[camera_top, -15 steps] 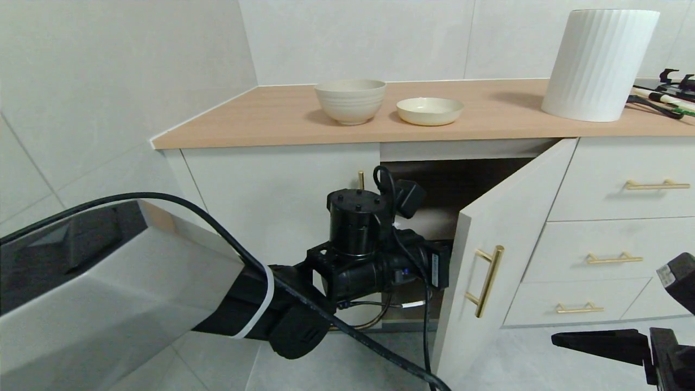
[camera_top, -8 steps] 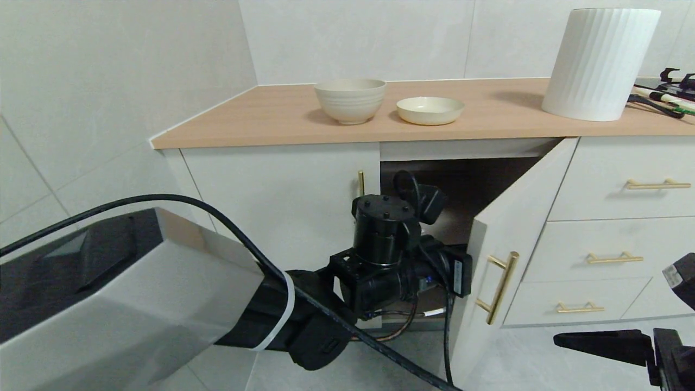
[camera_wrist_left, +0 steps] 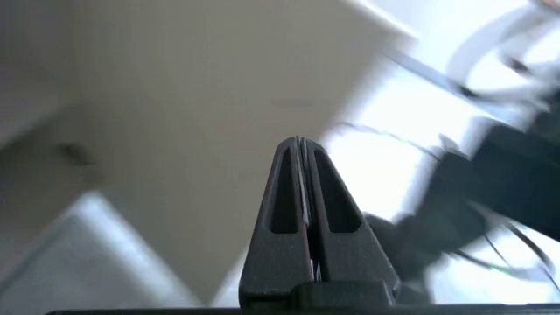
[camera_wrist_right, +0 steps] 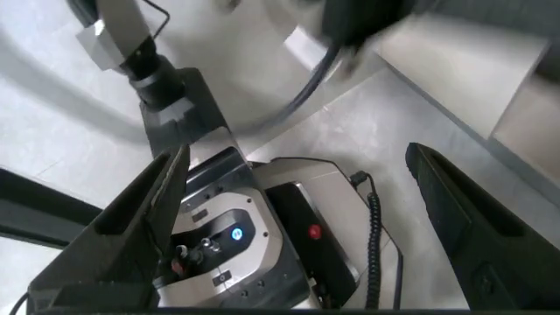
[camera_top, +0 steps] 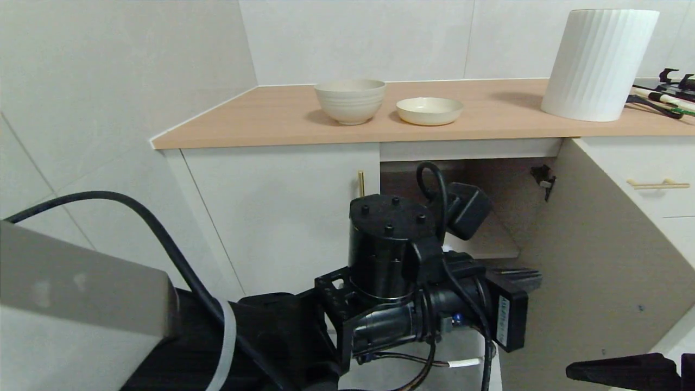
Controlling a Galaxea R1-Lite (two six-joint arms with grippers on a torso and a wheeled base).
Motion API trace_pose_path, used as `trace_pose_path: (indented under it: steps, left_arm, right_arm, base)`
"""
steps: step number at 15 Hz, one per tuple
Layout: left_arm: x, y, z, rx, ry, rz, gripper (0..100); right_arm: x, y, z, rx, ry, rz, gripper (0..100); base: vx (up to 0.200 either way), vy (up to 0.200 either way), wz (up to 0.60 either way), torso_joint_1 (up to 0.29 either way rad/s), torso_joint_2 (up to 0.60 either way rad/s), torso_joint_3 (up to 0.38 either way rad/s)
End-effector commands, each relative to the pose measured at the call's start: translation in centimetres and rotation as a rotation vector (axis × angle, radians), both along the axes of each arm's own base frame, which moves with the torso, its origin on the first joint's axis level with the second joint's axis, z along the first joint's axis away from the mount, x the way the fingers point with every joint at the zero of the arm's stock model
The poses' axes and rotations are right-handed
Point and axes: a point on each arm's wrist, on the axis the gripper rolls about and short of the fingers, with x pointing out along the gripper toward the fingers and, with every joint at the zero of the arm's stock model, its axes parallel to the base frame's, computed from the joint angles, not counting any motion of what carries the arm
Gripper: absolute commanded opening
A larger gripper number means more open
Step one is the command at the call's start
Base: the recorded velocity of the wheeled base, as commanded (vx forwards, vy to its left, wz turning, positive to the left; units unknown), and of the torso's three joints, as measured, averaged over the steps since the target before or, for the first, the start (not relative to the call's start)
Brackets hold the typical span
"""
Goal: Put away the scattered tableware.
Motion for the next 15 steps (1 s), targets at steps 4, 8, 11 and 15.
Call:
trace_pose_path:
  steps: [4,8,11,15]
  left_arm:
    - [5.0,7.5,0.7,0.028,-0.007,0.321,0]
    - [2.5,18.2,3.0,0.111,-0.053,0.557,0]
    - [-0.9,23.0,5.0,0.146,-0.050,0.650,0]
    - [-5.0,26.8,7.2,0.177,-0.012,0.741,0]
  right_arm:
    - [0.8,0.6,0.3,-0.019,0.002,-0.059,100]
    - [3.2,1.7,2.4,0.004,0.005,-0.238,100]
    - [5.5,2.3,3.9,0.017,-0.007,-0.304,100]
    - [10.0,4.5,6.7,0.036,-0.027,-0.360,100]
  base:
    - [0.000,0.000,0.00,0.000,0.00,0.000]
    - [0.000,0.000,0.00,0.000,0.00,0.000]
    - [0.000,0.000,0.00,0.000,0.00,0.000]
    - [0.000,0.000,0.00,0.000,0.00,0.000]
